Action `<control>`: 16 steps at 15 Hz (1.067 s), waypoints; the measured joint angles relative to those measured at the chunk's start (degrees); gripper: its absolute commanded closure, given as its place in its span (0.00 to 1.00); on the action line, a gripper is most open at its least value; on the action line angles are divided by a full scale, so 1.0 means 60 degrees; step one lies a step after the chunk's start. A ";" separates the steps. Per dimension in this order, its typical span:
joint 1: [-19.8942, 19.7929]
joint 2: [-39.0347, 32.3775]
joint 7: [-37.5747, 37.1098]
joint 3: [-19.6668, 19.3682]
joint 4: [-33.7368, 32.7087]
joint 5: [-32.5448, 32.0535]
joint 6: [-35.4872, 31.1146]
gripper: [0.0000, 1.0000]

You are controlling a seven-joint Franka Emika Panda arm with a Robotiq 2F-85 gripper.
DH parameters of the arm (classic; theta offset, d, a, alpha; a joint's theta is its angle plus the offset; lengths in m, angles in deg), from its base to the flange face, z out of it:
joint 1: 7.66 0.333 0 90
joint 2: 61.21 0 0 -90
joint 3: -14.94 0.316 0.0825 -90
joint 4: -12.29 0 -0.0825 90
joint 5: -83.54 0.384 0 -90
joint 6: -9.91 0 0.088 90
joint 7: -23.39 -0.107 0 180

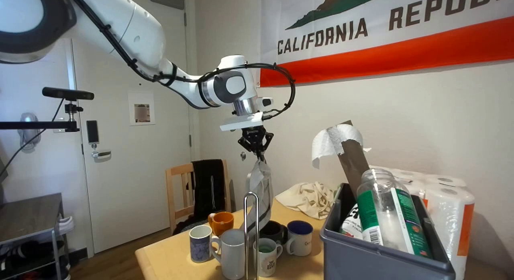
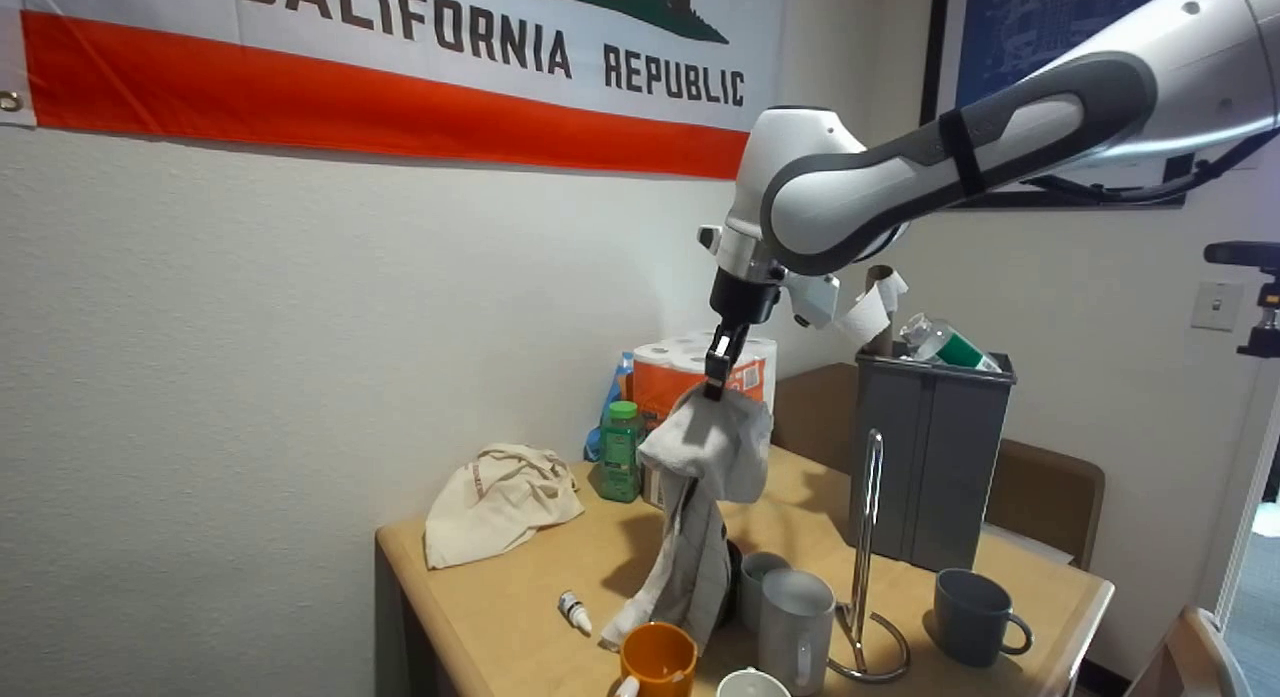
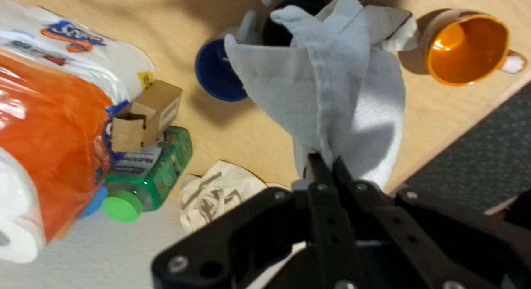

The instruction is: Use the towel to wipe in the white mug

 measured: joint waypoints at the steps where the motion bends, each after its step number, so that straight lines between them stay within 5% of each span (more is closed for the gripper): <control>1: -0.0065 0.0075 0.0373 0.0138 0.0000 0.0451 -0.0001 0.99; 7: -0.0170 0.0302 0.1478 0.0421 0.0045 0.1659 0.0003 0.99; 8: -0.0170 0.0268 0.1509 0.0460 0.0100 0.1706 0.0009 0.71; 10: -0.0166 0.0137 0.1510 0.0568 0.0244 0.1744 0.0024 0.63; 16: -0.0135 -0.0353 0.1514 0.0805 0.0297 0.1790 0.0109 0.17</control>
